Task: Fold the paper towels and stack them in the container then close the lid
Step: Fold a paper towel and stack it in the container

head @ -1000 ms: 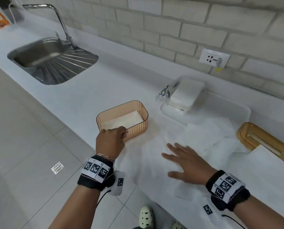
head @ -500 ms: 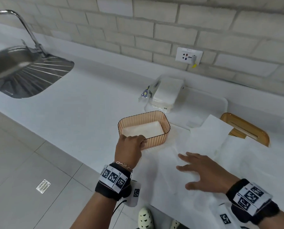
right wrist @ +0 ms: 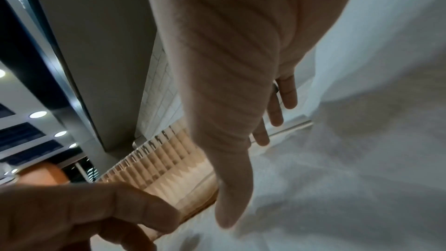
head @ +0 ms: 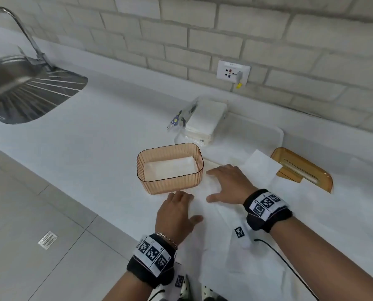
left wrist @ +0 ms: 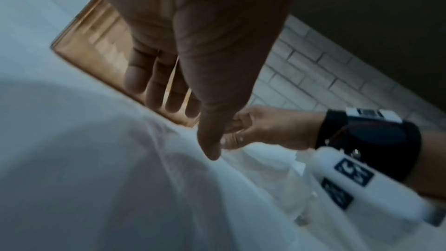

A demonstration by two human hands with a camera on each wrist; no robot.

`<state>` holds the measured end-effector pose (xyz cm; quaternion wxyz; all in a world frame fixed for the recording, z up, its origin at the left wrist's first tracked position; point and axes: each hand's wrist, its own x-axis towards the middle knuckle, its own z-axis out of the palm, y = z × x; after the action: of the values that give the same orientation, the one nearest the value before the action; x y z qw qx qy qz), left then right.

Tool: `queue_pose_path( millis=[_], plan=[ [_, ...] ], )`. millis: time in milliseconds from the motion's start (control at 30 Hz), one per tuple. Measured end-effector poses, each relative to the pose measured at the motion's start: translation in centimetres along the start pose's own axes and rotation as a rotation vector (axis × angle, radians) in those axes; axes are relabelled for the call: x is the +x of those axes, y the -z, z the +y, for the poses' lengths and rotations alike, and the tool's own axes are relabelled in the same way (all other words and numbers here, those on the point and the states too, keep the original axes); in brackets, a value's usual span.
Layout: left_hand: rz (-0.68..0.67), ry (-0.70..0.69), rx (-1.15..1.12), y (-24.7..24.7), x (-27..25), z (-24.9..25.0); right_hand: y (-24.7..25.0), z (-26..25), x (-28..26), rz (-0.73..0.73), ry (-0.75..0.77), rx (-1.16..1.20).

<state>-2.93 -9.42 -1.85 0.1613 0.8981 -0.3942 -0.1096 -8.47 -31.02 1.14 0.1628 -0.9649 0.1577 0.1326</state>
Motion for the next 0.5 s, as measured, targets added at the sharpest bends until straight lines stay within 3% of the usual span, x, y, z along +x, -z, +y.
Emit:
queue_pose_path(
  millis=[100,267,400,500],
  plan=[
    [-0.029,0.045,0.015,-1.4,0.0,0.6,0.0,-0.2,1.7,-0.031,0.075,-0.11],
    [0.043,0.179,-0.126,-2.2,-0.3,1.3,1.6,-0.2,2.2,-0.098,0.105,-0.168],
    [0.172,0.354,-0.51,-1.6,-0.9,1.7,5.2,0.2,0.1,-0.13,0.15,0.111],
    [0.17,0.428,-0.924,-0.3,-1.7,2.8,8.4,0.6,-2.6,-0.08,0.199,0.422]
  ],
)
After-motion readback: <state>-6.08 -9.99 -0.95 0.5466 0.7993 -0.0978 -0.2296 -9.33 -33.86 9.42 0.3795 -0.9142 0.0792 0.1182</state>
